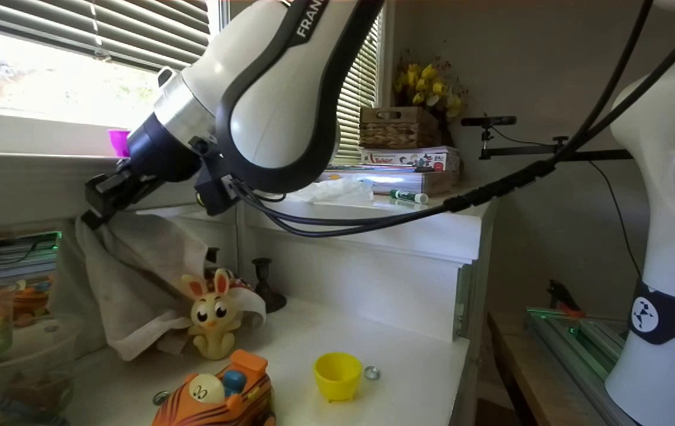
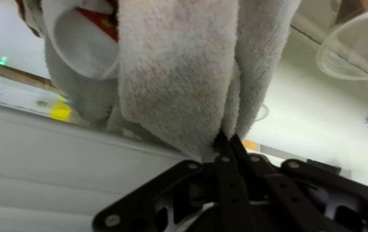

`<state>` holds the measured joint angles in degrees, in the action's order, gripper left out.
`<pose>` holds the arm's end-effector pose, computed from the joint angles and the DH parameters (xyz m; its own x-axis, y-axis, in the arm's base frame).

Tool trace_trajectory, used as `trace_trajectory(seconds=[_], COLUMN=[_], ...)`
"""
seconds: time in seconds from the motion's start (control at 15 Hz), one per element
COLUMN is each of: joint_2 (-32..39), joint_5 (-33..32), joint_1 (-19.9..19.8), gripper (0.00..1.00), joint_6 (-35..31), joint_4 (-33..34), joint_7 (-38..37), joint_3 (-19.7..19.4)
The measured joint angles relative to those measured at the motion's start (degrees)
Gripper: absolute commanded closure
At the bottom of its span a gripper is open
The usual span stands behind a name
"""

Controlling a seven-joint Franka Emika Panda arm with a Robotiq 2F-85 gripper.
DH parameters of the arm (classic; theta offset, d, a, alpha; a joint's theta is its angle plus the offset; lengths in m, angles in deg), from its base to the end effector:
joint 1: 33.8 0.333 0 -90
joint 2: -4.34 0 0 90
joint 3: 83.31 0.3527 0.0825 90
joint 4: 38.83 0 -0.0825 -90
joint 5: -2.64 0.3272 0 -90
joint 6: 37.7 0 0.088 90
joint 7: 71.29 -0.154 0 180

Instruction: Use the white and red towel to wipe the mirror then place it back on the box.

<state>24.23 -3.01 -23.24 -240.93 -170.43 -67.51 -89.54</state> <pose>0.5977 0.0642 0.3625 0.5896 0.2336 0.7731 0.2068 -0.9690 0.1351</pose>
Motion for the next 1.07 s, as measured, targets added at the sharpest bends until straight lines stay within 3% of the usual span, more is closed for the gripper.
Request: trace_trajectory(seconds=[0.2, 0.4, 0.73, 1.07], joint_2=[0.54, 1.78, 2.49, 0.79], joint_5=[-6.92, -9.28, -8.86, -7.90], joint_1=[-7.73, -12.70, -15.77, -14.03], gripper=[0.99, 0.99, 0.99, 0.99], joint_6=[0.98, 1.26, 1.26, 1.25], joint_4=[0.14, -0.31, -0.60, -2.32], joint_7=[-5.03, -5.73, -4.46, -3.91], joint_3=[7.19, 9.44, 6.30, 2.49])
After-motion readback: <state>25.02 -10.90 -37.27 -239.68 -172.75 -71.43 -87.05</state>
